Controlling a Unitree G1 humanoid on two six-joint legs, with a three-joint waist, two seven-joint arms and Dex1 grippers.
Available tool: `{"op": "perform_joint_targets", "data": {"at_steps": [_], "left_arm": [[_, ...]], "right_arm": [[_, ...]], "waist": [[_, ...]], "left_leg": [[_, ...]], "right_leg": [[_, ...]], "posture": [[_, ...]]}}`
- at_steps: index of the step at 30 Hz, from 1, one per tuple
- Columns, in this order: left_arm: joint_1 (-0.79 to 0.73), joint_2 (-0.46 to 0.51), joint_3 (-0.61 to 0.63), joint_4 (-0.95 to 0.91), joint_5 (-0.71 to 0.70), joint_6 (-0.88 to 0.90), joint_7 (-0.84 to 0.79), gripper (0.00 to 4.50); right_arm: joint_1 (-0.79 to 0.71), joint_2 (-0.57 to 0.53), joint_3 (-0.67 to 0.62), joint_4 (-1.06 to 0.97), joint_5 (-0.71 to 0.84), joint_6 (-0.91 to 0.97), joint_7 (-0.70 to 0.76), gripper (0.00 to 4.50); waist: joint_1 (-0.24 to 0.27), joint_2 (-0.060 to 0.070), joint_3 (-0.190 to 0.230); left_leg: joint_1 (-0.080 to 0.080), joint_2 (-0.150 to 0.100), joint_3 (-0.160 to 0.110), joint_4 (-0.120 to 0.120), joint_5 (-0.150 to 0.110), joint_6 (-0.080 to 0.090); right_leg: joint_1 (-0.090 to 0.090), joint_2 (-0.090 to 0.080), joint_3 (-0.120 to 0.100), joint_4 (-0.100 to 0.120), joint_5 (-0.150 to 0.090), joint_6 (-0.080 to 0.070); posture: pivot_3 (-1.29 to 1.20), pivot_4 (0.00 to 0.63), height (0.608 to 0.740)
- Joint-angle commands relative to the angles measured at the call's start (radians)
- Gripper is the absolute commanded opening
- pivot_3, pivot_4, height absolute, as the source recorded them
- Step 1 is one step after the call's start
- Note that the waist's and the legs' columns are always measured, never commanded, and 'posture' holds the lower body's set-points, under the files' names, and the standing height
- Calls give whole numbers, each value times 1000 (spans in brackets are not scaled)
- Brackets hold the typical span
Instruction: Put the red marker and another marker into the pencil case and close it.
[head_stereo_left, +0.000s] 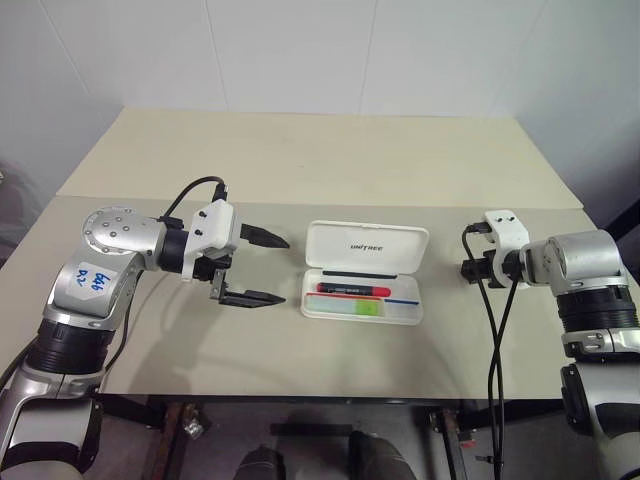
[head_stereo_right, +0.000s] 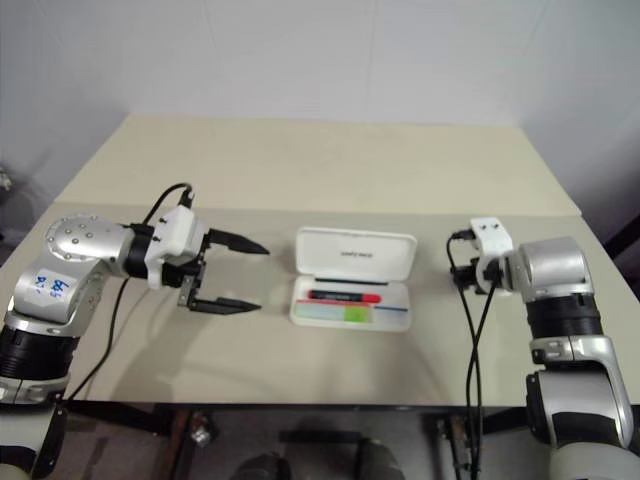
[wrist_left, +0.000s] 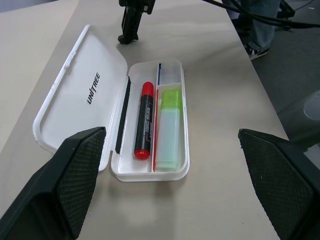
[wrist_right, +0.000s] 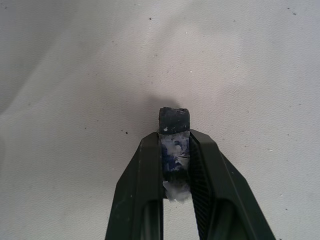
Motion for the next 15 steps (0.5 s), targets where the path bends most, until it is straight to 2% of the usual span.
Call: {"op": "perform_joint_targets", "data": {"at_steps": [1,9,12,15], "left_arm": [[-13,13,27,-29,-13,-2,7,4500],[-26,14,27,-3,-10,-16,0,4500],[-26,15,28,-1,-11,-18,-1,4500],[-26,15,28,17,-7,-32,-8,4500]], "right_arm": [[19,-24,20,41,-31,-53,3,371],[9,-172,135,9,-68,-279,208,371],[25,-196,147,-12,-69,-329,271,371],[124,-295,152,-218,-6,-426,485,371]], "waist": [[-1,0,0],[0,2,1],[-3,2,1],[0,4,3]], "left_leg": [[0,0,0,0,0,0],[-1,-1,1,0,1,1],[-1,0,1,-2,1,1],[-1,1,1,-2,1,1]], "right_leg": [[0,0,0,0,0,0],[0,0,1,-2,2,1],[0,0,0,-4,2,1],[-1,1,0,-5,2,1]], "posture": [[0,150,740],[0,150,740],[0,150,740],[0,150,740]]}}
